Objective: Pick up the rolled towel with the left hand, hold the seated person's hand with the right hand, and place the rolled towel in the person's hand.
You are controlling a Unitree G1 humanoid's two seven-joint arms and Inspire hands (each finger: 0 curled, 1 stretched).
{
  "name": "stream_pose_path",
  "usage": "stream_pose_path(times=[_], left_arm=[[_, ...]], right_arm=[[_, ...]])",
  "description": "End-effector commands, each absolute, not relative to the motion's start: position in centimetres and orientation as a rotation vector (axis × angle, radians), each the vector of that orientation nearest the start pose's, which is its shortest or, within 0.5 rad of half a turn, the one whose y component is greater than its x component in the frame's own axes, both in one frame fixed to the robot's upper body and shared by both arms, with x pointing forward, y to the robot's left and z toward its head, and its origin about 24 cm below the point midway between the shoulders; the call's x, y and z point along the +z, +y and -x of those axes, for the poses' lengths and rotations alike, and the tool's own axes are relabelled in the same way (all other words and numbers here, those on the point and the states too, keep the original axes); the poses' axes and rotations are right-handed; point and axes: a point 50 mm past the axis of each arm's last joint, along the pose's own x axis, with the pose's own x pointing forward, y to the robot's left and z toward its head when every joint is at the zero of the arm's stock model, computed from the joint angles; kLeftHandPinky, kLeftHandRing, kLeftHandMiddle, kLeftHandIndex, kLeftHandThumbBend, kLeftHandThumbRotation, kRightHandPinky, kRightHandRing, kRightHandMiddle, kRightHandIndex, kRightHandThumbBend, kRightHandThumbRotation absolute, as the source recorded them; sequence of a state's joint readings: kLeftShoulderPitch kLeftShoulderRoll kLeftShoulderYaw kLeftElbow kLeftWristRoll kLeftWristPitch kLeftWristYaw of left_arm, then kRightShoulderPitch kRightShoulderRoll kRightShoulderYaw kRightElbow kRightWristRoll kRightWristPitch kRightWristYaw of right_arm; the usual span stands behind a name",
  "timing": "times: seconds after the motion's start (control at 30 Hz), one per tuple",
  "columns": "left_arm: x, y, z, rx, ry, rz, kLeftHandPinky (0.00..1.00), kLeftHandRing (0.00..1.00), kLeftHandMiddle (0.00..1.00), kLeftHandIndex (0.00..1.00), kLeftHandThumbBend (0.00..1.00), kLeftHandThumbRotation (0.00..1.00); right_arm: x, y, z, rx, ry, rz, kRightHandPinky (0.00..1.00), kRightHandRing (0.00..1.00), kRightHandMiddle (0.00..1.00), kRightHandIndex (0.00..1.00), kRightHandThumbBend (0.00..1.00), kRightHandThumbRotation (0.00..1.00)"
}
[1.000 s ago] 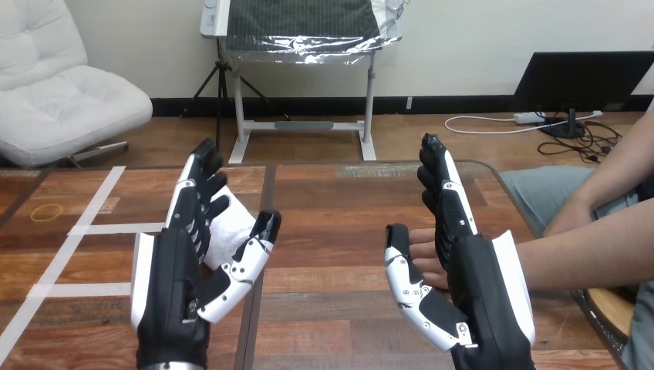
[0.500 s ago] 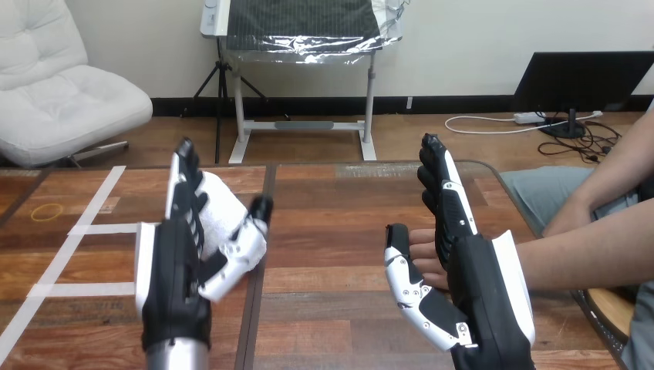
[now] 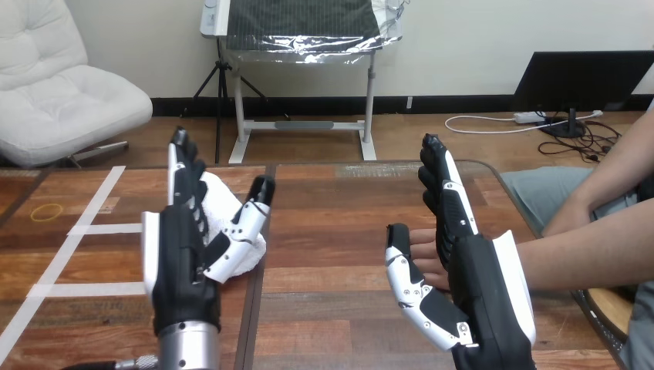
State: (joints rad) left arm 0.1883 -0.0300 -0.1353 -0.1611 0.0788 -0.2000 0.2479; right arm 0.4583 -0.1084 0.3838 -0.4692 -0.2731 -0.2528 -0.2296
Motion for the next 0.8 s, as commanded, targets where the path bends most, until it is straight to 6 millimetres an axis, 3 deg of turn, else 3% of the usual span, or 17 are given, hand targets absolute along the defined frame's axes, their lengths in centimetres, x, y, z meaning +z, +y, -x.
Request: stream_pose_path(times=[0.0,0.77], left_arm=[[6.3,13.3,-22.6,0.165,-0.221,0.013,0.96,0.98,1.0,1.0,0.64,0.39],[5.7,13.2,-23.7,0.202,-0.203,0.013,0.96,0.99,1.0,0.99,0.69,0.44]], right_arm=[[10.2,-10.1,-16.3,0.027,-0.401,0.107,1.0,1.0,1.0,0.99,0.0,0.0],[10.4,-10.1,-16.7,0.04,-0.404,0.114,1.0,1.0,1.0,0.98,0.0,0.0]])
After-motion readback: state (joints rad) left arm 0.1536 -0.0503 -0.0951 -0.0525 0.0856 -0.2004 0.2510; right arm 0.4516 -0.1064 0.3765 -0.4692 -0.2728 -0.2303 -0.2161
